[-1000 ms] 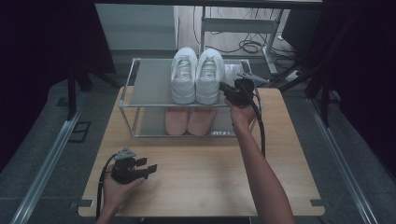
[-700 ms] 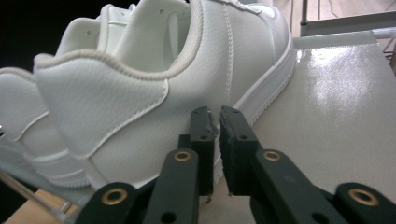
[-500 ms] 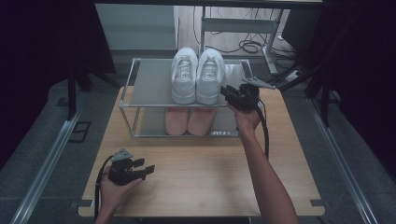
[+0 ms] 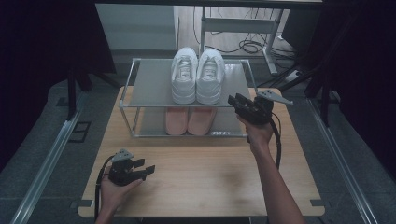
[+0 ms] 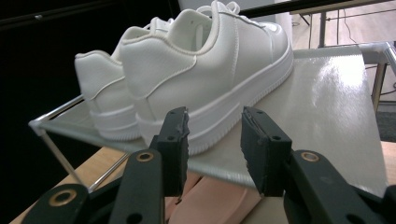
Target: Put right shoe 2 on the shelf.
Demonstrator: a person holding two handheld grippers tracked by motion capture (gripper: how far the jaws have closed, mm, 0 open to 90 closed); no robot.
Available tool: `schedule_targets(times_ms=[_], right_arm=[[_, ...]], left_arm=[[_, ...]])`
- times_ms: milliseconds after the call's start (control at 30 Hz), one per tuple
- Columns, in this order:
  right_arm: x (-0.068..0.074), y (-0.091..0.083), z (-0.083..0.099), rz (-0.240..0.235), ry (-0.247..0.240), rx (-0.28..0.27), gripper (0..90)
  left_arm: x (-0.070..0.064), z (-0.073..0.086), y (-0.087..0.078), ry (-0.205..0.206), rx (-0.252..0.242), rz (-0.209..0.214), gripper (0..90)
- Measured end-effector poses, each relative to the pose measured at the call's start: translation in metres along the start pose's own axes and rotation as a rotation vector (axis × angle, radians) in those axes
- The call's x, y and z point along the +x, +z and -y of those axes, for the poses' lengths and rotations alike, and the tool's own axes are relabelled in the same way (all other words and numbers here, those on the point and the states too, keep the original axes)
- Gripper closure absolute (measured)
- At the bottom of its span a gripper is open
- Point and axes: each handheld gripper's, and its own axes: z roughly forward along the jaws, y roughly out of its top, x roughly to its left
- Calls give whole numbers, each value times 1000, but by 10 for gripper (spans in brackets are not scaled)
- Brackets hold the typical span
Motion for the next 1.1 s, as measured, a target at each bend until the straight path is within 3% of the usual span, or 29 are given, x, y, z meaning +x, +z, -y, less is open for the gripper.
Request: schedule_targets(times_ms=[267,533,1100], right_arm=[[-7,-25,20,-12,-2,-13,605],[-13,-50,54,-14,4,-13,599],[-27,-81,116,17,-3,49,583]], left_arm=[[0,0,1,-2,6,-3,412],[0,0,1,6,6,-5,412],[0,1,2,-2,10,-13,411]])
